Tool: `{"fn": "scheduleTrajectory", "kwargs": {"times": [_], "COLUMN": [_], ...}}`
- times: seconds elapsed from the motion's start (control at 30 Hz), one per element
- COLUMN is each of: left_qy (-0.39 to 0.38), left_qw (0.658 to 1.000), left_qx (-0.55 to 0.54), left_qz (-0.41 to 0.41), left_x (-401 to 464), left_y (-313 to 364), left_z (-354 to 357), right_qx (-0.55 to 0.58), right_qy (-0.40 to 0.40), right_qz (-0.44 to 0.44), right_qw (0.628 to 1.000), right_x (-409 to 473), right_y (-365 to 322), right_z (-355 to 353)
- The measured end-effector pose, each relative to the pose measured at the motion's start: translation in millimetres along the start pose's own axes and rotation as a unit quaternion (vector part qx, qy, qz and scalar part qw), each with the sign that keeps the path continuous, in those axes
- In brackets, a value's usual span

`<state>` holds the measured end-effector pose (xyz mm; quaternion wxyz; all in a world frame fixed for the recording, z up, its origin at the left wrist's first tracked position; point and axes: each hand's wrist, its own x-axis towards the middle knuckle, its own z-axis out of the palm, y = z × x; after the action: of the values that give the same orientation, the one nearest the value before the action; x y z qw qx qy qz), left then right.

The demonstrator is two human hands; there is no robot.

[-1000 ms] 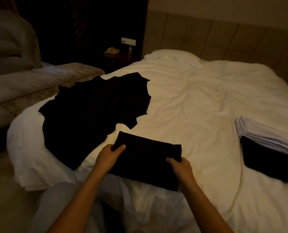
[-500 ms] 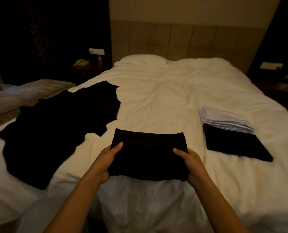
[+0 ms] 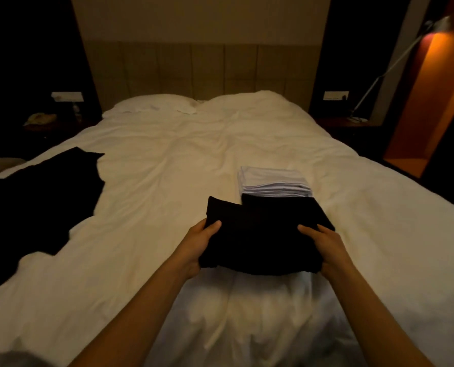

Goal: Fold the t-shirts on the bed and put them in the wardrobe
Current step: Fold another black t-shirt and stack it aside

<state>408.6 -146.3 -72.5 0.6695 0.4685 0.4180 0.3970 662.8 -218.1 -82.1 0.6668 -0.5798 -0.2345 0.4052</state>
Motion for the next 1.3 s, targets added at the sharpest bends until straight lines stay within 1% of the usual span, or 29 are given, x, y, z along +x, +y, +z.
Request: {"fn": "scheduleTrajectory", "kwargs": {"times": [0.2, 0.33, 0.4, 0.47, 0.5, 0.57, 0.63, 0.73, 0.8, 0.87, 0.9, 0.97, 1.0, 1.03, 1.07, 1.1, 1.13, 1.17, 1.2, 1.23, 1.27, 1.3], "left_qy": [-0.007, -0.011, -0.001, 0.028, 0.048, 0.082, 0.090, 0.075, 0.059, 0.051, 0.050, 0.056, 0.070, 0.091, 0.114, 0.130, 0.131, 0.114, 0.085, 0.055, 0.033, 0.018], "left_qw": [1.000, 0.999, 0.999, 1.000, 0.998, 0.988, 0.975, 0.962, 0.962, 0.961, 0.962, 0.961, 0.951, 0.927, 0.890, 0.851, 0.816, 0.785, 0.756, 0.733, 0.721, 0.719], "left_qx": [-0.002, -0.030, -0.034, 0.001, 0.041, 0.132, 0.201, 0.248, 0.239, 0.231, 0.227, 0.237, 0.274, 0.338, 0.414, 0.469, 0.503, 0.531, 0.565, 0.598, 0.625, 0.644], "left_qz": [0.004, 0.011, 0.009, 0.002, -0.002, 0.000, 0.031, 0.084, 0.119, 0.140, 0.142, 0.131, 0.126, 0.132, 0.155, 0.199, 0.251, 0.297, 0.320, 0.320, 0.299, 0.261], "left_x": [58.8, 102.8, 126.4, 141.1, 146.5, 153.2, 154.3, 154.4, 154.8, 155.0, 155.4, 155.4, 154.9, 154.2, 152.9, 150.3, 147.7, 147.6, 150.3, 154.2, 159.2, 162.9], "left_y": [8.2, 13.2, 8.2, -5.3, -14.3, -32.5, -43.4, -42.1, -39.6, -38.9, -39.8, -41.4, -41.0, -40.3, -39.2, -37.1, -33.6, -30.2, -28.2, -28.1, -30.7, -34.9], "left_z": [64.7, 86.7, 92.9, 89.8, 88.0, 83.8, 81.0, 82.3, 83.6, 84.1, 83.4, 80.8, 79.0, 76.8, 75.9, 77.5, 82.0, 87.8, 93.8, 98.9, 101.7, 102.1], "right_qx": [-0.027, -0.048, -0.063, -0.120, -0.170, -0.281, -0.345, -0.346, -0.322, -0.321, -0.330, -0.359, -0.391, -0.435, -0.485, -0.527, -0.556, -0.575, -0.589, -0.604, -0.621, -0.645], "right_qy": [0.037, 0.044, 0.046, 0.038, 0.026, 0.001, -0.003, 0.021, 0.033, 0.035, 0.034, 0.026, 0.027, 0.035, 0.049, 0.064, 0.070, 0.062, 0.039, 0.008, -0.020, -0.041], "right_qz": [-0.012, -0.029, -0.029, -0.021, -0.015, -0.006, -0.018, -0.066, -0.092, -0.114, -0.115, -0.081, -0.065, -0.064, -0.085, -0.124, -0.173, -0.221, -0.253, -0.264, -0.256, -0.232], "right_qw": [0.999, 0.997, 0.997, 0.992, 0.985, 0.960, 0.938, 0.936, 0.942, 0.940, 0.937, 0.929, 0.918, 0.897, 0.869, 0.838, 0.810, 0.786, 0.766, 0.752, 0.740, 0.727], "right_x": [73.6, 127.7, 154.3, 167.2, 170.8, 171.0, 171.9, 175.6, 178.1, 178.1, 179.3, 179.8, 178.4, 176.5, 172.6, 167.3, 161.2, 155.9, 151.4, 149.1, 147.6, 147.3], "right_y": [-30.3, -45.2, -45.1, -40.0, -35.1, -25.5, -14.0, -11.9, -15.5, -16.8, -15.4, -13.1, -13.2, -14.5, -17.2, -20.6, -23.8, -25.4, -25.3, -21.7, -16.0, -8.4], "right_z": [-38.6, -44.9, -47.5, -46.8, -48.1, -49.3, -51.5, -55.3, -57.4, -58.7, -59.6, -60.4, -60.8, -60.5, -59.0, -55.9, -50.1, -42.4, -33.6, -25.2, -18.3, -14.2]}}
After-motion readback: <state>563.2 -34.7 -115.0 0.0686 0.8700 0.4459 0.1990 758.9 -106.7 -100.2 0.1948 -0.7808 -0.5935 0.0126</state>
